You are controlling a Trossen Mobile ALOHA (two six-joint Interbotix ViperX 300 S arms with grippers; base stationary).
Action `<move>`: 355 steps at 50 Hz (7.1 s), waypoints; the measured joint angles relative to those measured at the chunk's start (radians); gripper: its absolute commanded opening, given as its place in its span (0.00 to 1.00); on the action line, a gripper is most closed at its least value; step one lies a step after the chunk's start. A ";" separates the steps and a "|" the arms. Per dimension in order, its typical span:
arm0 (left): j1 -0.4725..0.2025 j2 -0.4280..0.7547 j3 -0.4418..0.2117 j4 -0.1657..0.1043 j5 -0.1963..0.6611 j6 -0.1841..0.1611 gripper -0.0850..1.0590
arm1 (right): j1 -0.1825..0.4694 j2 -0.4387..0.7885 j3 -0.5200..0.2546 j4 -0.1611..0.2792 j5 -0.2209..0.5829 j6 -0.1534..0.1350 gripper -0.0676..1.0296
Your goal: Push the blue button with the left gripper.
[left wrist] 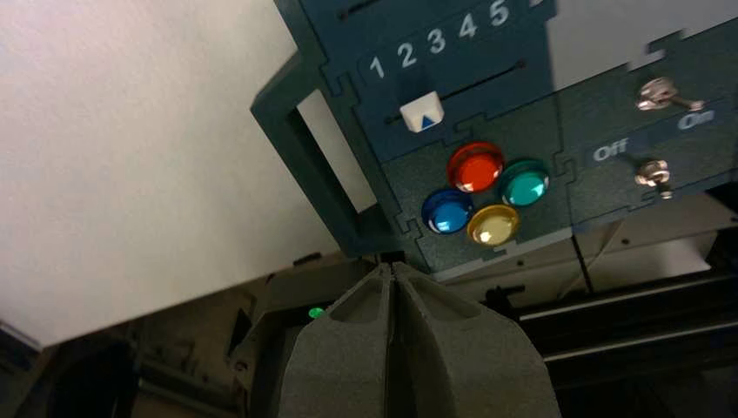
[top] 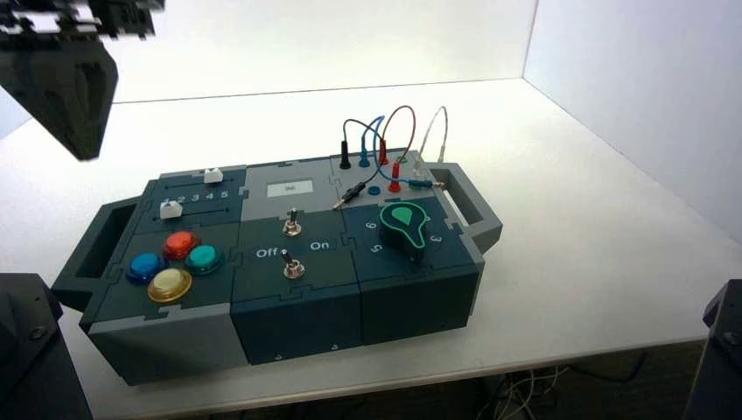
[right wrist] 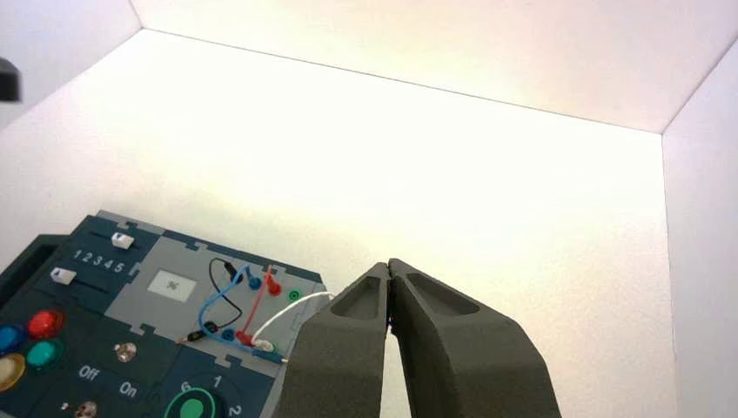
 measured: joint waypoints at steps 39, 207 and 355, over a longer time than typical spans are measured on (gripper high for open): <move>0.000 0.268 -0.011 0.061 -0.095 0.000 0.05 | 0.000 -0.011 -0.008 0.000 -0.002 0.000 0.04; 0.021 0.650 -0.462 0.202 -0.216 0.044 0.05 | -0.044 0.015 -0.011 -0.002 0.000 0.000 0.04; -0.052 0.345 -0.107 0.081 -0.284 0.017 0.05 | -0.044 0.008 -0.014 0.000 0.014 0.005 0.04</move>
